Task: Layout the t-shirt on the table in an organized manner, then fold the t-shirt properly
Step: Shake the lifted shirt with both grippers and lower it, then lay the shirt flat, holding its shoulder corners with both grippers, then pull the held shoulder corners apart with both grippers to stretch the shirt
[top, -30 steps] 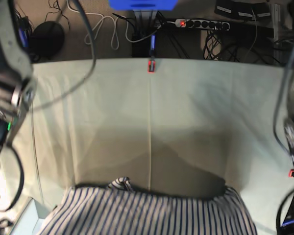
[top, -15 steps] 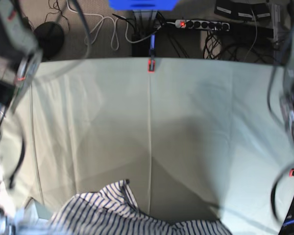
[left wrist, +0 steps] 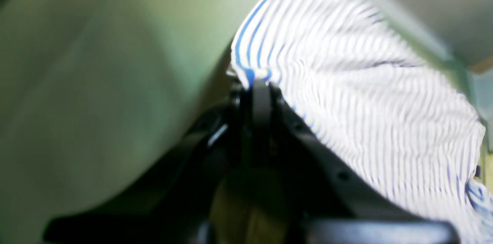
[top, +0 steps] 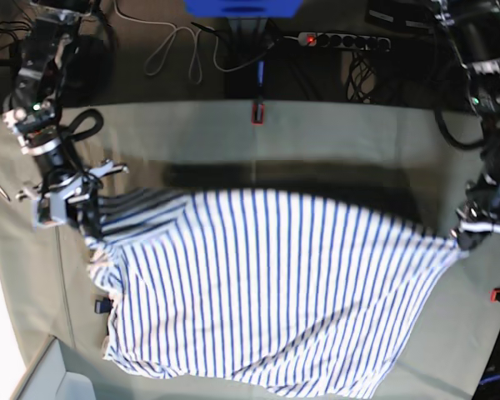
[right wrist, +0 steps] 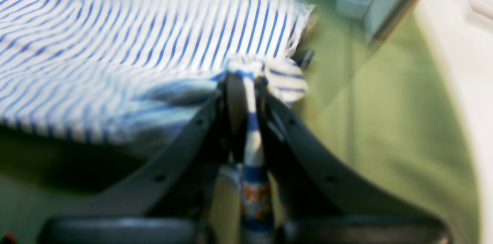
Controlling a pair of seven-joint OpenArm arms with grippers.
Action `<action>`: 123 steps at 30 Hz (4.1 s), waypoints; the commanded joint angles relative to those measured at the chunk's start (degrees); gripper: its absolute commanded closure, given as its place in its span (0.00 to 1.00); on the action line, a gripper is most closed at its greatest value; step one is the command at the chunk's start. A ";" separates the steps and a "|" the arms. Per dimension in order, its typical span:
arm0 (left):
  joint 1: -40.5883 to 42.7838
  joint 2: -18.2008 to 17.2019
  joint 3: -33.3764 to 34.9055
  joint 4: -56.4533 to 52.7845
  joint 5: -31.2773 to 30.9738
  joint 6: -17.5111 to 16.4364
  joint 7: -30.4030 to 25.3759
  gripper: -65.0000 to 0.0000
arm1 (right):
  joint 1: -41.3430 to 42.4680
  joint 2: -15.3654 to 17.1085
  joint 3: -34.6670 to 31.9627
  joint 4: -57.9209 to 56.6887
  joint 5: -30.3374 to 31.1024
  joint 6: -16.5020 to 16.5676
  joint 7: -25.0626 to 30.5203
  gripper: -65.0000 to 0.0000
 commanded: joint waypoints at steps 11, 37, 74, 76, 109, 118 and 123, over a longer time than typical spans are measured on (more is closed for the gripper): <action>11.03 1.81 -8.72 0.62 -1.14 -8.65 -1.24 1.00 | -8.56 0.60 0.32 -1.94 1.19 -0.28 8.17 1.00; 13.76 3.48 -8.37 -10.11 12.66 -9.18 -1.77 1.00 | -10.58 -1.86 0.32 -14.69 0.93 -0.28 8.17 1.00; 13.85 3.66 -8.37 -10.19 12.75 -9.18 -1.77 1.00 | -11.02 -2.04 -0.03 -14.86 0.93 -0.28 8.17 1.00; 13.85 3.66 -8.37 -10.19 12.75 -9.18 -1.77 1.00 | -11.37 -2.04 0.06 -14.60 0.93 -0.28 8.17 1.00; 21.32 3.92 -8.81 9.06 12.05 -9.18 -1.41 1.00 | -16.47 -3.88 11.84 -3.17 4.45 6.00 8.26 1.00; 20.18 5.41 -8.37 6.86 12.57 -9.18 -1.50 1.00 | -16.03 -3.80 15.53 -4.22 5.85 6.00 8.26 1.00; 20.00 5.41 -8.37 5.81 12.31 -9.18 -1.41 1.00 | -16.12 -3.80 15.27 -4.93 5.85 6.00 8.17 1.00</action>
